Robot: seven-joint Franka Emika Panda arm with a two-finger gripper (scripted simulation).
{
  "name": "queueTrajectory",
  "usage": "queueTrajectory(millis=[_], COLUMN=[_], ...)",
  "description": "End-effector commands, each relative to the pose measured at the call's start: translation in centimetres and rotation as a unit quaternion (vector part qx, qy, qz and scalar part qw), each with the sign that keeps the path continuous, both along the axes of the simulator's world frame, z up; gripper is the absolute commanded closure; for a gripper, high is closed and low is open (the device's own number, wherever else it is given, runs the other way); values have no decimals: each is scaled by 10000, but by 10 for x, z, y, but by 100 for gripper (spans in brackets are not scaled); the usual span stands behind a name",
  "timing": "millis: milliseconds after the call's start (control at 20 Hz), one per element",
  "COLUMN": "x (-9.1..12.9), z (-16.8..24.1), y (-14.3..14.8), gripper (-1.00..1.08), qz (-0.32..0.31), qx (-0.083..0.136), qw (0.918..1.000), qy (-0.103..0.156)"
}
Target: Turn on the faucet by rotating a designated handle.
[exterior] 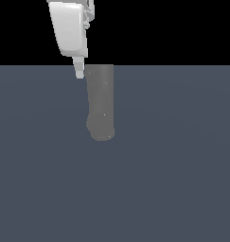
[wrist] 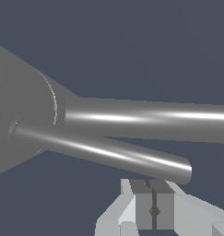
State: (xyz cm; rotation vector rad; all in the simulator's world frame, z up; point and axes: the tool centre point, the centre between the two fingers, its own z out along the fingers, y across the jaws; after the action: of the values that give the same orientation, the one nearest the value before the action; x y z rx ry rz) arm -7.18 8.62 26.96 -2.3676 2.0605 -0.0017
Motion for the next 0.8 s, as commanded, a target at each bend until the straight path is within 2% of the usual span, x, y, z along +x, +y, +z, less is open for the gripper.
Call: queueTrajectory(millis=[0, 600, 650, 700, 750], x=[5, 14, 14, 12, 15], z=[0, 0, 0, 0, 0], y=[-32, -106, -106, -72, -74], gripper=[108, 108, 108, 108, 108], qz=[-156, -220, -220, 50, 42], qx=[-8, -7, -7, 6, 6], qw=[9999, 9998, 9998, 10000, 10000], qy=[0, 14, 14, 21, 21])
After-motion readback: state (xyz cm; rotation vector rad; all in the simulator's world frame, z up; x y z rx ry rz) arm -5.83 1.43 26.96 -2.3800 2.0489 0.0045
